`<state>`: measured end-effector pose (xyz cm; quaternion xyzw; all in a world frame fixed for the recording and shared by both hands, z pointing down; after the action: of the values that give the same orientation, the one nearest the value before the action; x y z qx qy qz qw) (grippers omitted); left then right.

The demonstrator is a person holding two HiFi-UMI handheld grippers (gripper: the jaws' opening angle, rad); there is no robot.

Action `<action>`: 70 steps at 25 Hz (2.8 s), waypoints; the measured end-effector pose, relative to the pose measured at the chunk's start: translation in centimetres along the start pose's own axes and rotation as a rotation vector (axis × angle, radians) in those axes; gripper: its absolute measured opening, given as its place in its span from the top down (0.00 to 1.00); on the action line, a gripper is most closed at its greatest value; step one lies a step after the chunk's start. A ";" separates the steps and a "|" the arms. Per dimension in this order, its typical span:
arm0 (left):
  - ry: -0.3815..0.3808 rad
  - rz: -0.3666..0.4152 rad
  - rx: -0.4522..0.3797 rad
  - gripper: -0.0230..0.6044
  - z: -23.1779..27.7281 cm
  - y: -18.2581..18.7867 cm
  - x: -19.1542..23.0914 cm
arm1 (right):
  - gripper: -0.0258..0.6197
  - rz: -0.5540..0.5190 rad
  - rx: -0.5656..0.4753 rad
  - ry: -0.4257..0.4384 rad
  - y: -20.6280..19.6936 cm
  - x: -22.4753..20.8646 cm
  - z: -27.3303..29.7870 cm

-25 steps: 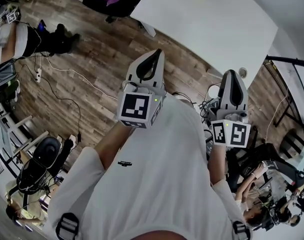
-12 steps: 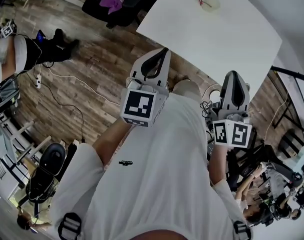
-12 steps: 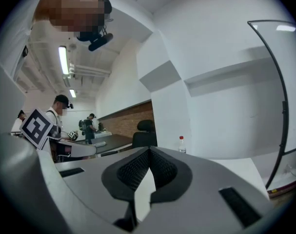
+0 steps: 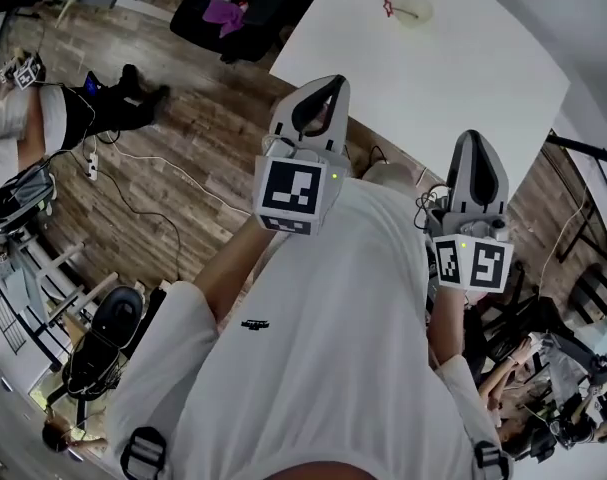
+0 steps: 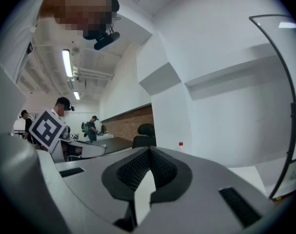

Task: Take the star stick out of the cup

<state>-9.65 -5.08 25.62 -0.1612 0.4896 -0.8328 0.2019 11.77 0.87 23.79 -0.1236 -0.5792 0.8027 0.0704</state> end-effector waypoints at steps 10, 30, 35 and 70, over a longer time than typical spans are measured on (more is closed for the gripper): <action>0.017 -0.012 0.060 0.92 7.4 0.3 -0.2 | 0.96 0.065 0.048 -0.053 -1.7 -2.9 0.1; 0.073 -0.156 0.056 0.75 16.6 -1.1 1.1 | 0.96 0.091 0.088 0.031 -3.7 -5.5 5.6; 0.088 -0.190 0.044 0.69 18.6 -1.7 1.7 | 0.96 0.104 0.113 0.039 -4.6 -6.0 6.5; 0.047 -0.215 0.039 0.92 19.3 -1.3 0.8 | 0.95 0.124 0.099 0.011 -4.8 -5.9 4.1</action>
<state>-1.62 -19.40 35.91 -0.1893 0.4579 -0.8625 0.1029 16.13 -2.88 30.31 -0.1602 -0.5295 0.8325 0.0297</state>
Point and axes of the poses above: the fingertips, and each gripper's own axes: z forward along the fingers, x to its left, y out of its top, the point moved 6 cm from there along -z, backward along the fingers, and after that the axes turned 8 degrees about x, right-handed, at the moved point
